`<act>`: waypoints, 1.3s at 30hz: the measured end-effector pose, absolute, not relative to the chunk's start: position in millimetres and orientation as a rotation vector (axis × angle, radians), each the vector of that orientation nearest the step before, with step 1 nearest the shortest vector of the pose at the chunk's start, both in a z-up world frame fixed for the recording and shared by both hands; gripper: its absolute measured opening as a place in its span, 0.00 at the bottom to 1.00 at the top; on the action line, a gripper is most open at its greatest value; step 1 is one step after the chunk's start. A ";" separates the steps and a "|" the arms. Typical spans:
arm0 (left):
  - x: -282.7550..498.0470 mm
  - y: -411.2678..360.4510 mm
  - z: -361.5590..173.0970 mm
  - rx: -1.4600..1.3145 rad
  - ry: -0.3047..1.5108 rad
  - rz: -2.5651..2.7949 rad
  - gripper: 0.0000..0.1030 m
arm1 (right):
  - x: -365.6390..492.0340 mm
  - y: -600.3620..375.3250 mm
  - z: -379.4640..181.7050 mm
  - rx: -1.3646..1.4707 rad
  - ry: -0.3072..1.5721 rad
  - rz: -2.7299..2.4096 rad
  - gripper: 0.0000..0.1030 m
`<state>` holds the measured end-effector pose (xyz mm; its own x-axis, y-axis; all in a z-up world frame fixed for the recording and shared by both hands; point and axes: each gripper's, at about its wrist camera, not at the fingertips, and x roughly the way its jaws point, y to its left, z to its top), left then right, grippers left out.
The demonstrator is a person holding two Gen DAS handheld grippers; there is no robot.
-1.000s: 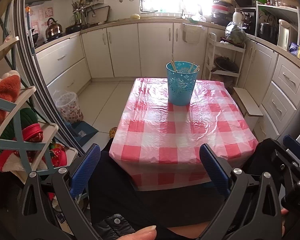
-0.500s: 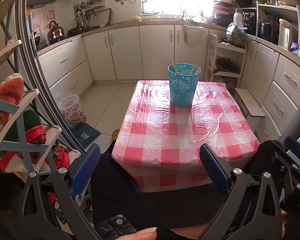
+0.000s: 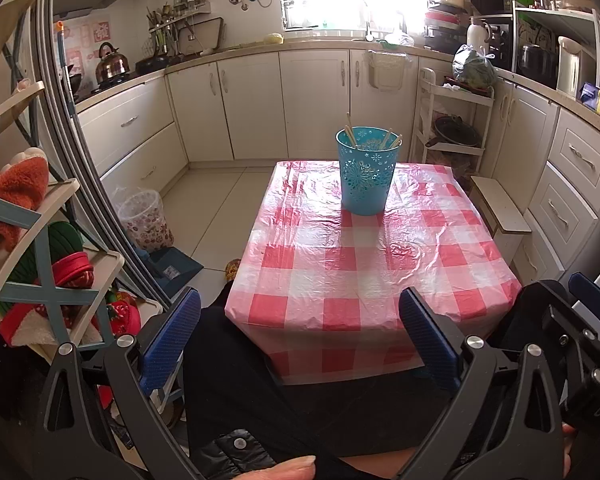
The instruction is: Organize utensils
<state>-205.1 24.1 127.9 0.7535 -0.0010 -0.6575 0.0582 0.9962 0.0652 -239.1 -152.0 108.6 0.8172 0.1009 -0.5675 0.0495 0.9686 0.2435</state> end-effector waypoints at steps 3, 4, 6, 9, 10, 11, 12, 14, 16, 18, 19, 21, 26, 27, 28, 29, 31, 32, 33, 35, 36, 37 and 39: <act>-205.2 23.9 127.9 0.084 0.716 -0.032 0.93 | -238.8 -151.5 107.9 0.253 0.618 0.029 0.93; -205.1 23.8 127.8 0.083 0.716 -0.033 0.93 | -239.0 -151.3 107.8 0.253 0.619 0.029 0.93; -205.3 23.9 127.9 0.084 0.716 -0.032 0.93 | -239.1 -151.2 107.4 0.252 0.620 0.030 0.93; -205.3 23.7 127.9 0.083 0.716 -0.031 0.93 | -239.5 -150.6 107.4 0.253 0.621 0.030 0.93; -205.4 23.8 128.0 0.083 0.715 -0.031 0.93 | -239.5 -150.4 107.4 0.253 0.621 0.030 0.93; -205.3 24.6 128.5 0.084 0.715 -0.031 0.93 | -239.4 -150.5 107.5 0.253 0.621 0.030 0.93; -205.2 24.3 128.3 0.084 0.715 -0.031 0.93 | -239.7 -150.3 107.5 0.253 0.621 0.029 0.93; -205.4 24.5 128.4 0.085 0.715 -0.031 0.93 | -239.5 -150.4 107.8 0.252 0.620 0.029 0.93; -205.1 25.0 129.0 0.085 0.715 -0.031 0.93 | -239.2 -150.7 107.8 0.252 0.619 0.030 0.93; -205.2 24.7 129.0 0.085 0.714 -0.031 0.93 | -238.9 -150.5 107.9 0.253 0.620 0.029 0.93; -205.0 25.6 129.6 0.085 0.713 -0.031 0.93 | -239.0 -150.5 108.0 0.253 0.620 0.029 0.93; -204.5 26.9 130.5 0.085 0.713 -0.030 0.93 | -239.3 -150.2 108.0 0.253 0.620 0.029 0.93; -204.9 25.9 130.3 0.086 0.712 -0.030 0.93 | -239.1 -150.1 108.1 0.253 0.622 0.029 0.93; -204.9 25.9 130.2 0.086 0.712 -0.030 0.93 | -239.3 -149.9 108.2 0.253 0.622 0.029 0.93; -204.9 25.8 130.2 0.086 0.712 -0.030 0.93 | -238.8 -150.2 108.2 0.253 0.621 0.029 0.93; -204.6 26.6 130.4 0.087 0.713 -0.030 0.93 | -238.8 -150.1 108.2 0.253 0.621 0.029 0.93; -203.7 27.3 130.9 0.085 0.715 -0.030 0.93 | -238.8 -149.7 105.9 0.253 0.625 0.030 0.93; -203.0 28.2 131.1 0.085 0.716 -0.030 0.93 | -239.0 -149.4 104.8 0.253 0.628 0.031 0.93; -202.0 28.8 131.3 0.083 0.719 -0.032 0.93 | -239.4 -149.1 103.6 0.253 0.630 0.031 0.93; -199.1 28.7 130.2 0.076 0.728 -0.044 0.93 | -238.7 -150.3 100.8 0.252 0.633 0.033 0.93; -197.2 28.0 129.2 0.065 0.735 -0.062 0.93 | -238.2 -150.7 100.0 0.252 0.635 0.034 0.93; -195.9 28.1 127.8 0.053 0.736 -0.081 0.93 | -237.7 -150.9 99.1 0.252 0.638 0.034 0.93; -195.8 29.3 126.1 0.032 0.718 -0.096 0.93 | -236.8 -151.8 97.3 0.250 0.641 0.033 0.93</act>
